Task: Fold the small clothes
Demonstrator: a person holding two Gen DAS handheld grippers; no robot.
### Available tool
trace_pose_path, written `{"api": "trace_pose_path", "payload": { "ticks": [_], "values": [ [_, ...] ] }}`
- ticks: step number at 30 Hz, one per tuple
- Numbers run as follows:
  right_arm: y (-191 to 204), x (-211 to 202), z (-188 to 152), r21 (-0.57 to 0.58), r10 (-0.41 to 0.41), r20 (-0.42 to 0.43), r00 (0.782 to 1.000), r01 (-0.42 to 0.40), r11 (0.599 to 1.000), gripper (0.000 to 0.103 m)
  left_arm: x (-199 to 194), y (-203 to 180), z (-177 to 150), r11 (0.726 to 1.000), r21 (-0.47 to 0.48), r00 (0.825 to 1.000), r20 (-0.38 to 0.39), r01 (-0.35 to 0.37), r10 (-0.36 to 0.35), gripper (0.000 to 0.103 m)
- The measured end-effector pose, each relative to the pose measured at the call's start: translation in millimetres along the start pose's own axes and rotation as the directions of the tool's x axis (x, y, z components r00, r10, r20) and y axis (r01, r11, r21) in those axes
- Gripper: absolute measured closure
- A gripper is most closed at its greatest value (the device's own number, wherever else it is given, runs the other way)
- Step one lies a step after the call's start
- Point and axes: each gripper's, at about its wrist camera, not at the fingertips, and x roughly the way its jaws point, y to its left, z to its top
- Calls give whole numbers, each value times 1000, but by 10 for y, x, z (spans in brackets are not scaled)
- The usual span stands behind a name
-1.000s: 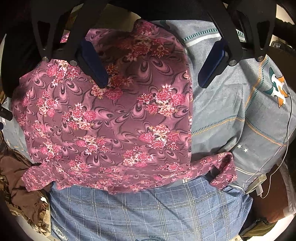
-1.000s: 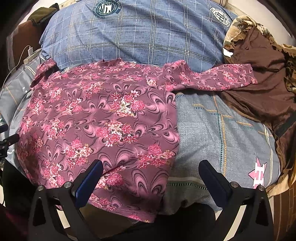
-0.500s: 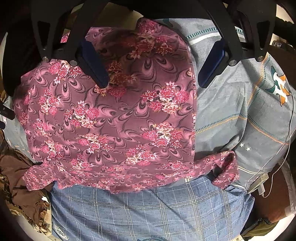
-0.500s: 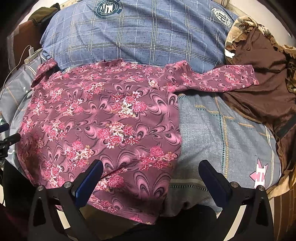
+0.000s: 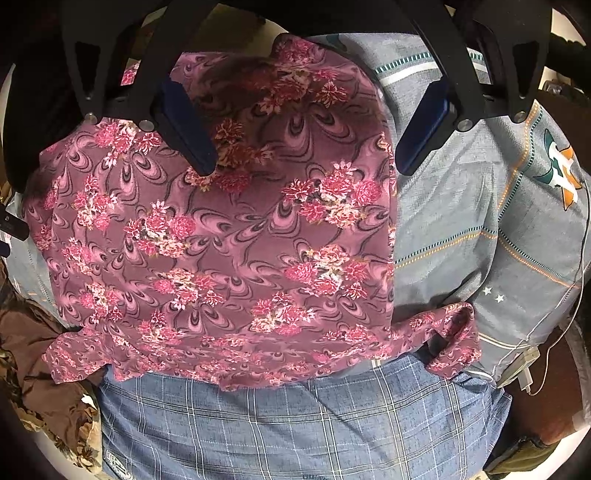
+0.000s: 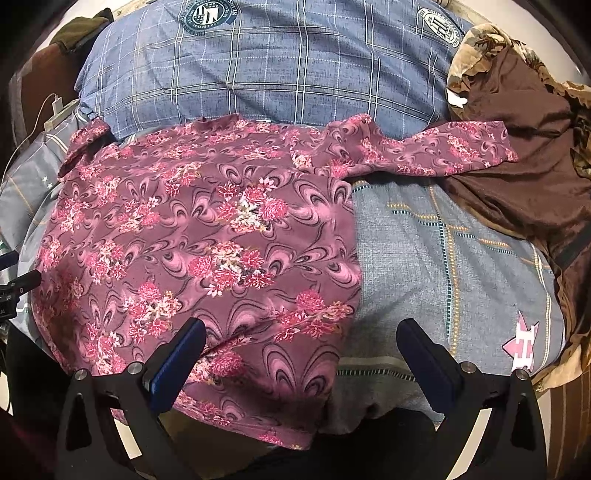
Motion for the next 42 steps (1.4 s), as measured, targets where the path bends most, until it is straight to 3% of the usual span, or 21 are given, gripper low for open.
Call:
{"api": "trace_pose_path", "payload": {
  "ticks": [16,22,27,32,36,38,40,42],
  "values": [
    [-47,16,19,19,11,6,1000,-11,1000,0,61,-1,33,1000,-2,1000,-20,-6,6,4],
    [-192,35,13,55,72,5,997,-73,996,1,101,71,79,1000,-14,999,-32,-7,7,4],
    [-562,-28,-70,117,118,11,993,-119,986,12,199,527,169,993,-120,997,-77,-7,-2,4],
    [-648,50,-227,131,182,-28,983,-177,975,16,397,853,95,970,-243,988,-145,20,-56,4],
    [-455,180,-293,106,296,-65,953,-288,952,32,566,789,17,972,-235,975,-209,27,-78,4],
    [-345,250,-308,70,295,-83,952,-290,954,35,648,706,-11,979,-205,969,-237,18,-67,4],
    [-290,334,-313,57,287,-107,952,-283,957,48,689,641,-13,983,-185,966,-250,12,-59,4],
    [-302,381,-316,72,311,-115,943,-305,950,98,694,614,3,983,-181,967,-250,10,-56,4]
  ]
}}
